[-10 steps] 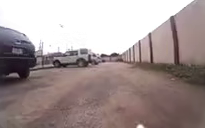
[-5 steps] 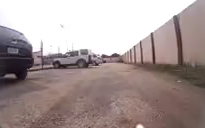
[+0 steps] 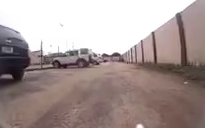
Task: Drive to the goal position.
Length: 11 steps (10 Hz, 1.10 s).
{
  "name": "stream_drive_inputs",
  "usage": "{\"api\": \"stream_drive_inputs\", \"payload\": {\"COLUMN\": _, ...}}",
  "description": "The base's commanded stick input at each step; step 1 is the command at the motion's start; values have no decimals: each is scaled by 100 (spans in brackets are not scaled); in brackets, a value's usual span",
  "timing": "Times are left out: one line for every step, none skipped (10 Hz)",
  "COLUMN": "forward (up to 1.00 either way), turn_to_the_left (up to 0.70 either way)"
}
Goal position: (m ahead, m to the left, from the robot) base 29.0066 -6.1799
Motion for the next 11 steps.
{"api": "stream_drive_inputs", "payload": {"forward": 50, "turn_to_the_left": 0}}
{"api": "stream_drive_inputs", "payload": {"forward": 50, "turn_to_the_left": 0}}
{"api": "stream_drive_inputs", "payload": {"forward": 50, "turn_to_the_left": 0}}
{"api": "stream_drive_inputs", "payload": {"forward": 50, "turn_to_the_left": 0}}
{"api": "stream_drive_inputs", "payload": {"forward": 50, "turn_to_the_left": 0}}
{"api": "stream_drive_inputs", "payload": {"forward": 50, "turn_to_the_left": 0}}
{"api": "stream_drive_inputs", "payload": {"forward": 50, "turn_to_the_left": 0}}
{"api": "stream_drive_inputs", "payload": {"forward": 50, "turn_to_the_left": 0}}
{"api": "stream_drive_inputs", "payload": {"forward": 50, "turn_to_the_left": 0}}
{"api": "stream_drive_inputs", "payload": {"forward": 50, "turn_to_the_left": 0}}
{"api": "stream_drive_inputs", "payload": {"forward": 50, "turn_to_the_left": 0}}
